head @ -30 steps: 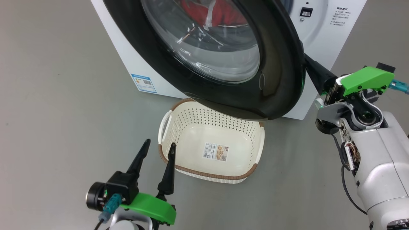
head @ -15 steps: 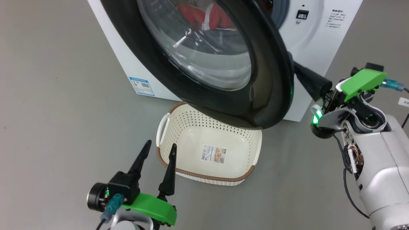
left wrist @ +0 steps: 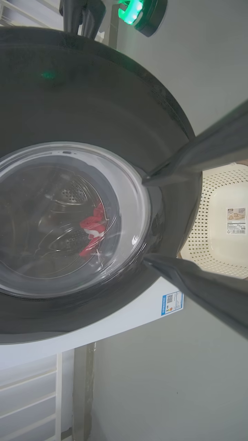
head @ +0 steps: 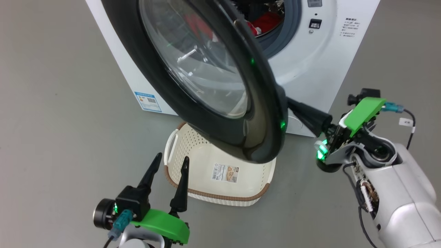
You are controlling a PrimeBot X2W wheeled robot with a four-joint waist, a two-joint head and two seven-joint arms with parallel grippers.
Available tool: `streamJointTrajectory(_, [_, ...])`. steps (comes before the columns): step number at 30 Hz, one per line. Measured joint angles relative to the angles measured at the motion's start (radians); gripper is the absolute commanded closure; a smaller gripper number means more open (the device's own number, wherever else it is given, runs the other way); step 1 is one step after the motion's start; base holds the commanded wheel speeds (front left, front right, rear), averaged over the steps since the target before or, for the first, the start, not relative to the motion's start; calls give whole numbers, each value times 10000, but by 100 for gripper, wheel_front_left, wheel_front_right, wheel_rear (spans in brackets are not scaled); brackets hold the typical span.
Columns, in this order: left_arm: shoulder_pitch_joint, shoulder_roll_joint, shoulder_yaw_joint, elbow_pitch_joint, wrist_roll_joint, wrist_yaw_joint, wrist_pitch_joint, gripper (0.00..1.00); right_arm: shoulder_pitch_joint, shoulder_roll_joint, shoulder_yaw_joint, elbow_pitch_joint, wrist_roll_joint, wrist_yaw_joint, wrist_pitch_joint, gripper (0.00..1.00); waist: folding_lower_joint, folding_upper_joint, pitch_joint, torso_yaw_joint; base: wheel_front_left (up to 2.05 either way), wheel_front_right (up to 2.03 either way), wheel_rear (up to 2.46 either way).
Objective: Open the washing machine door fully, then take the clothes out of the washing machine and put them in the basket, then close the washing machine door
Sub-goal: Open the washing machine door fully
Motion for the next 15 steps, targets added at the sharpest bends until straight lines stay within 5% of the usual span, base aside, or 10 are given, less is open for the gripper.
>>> streamJointTrajectory(15, [124,0,6,186,105,-2,-2,0,778,12,2082,-897,955,0,-295,100,0,0,-467,-33,0,0,0])
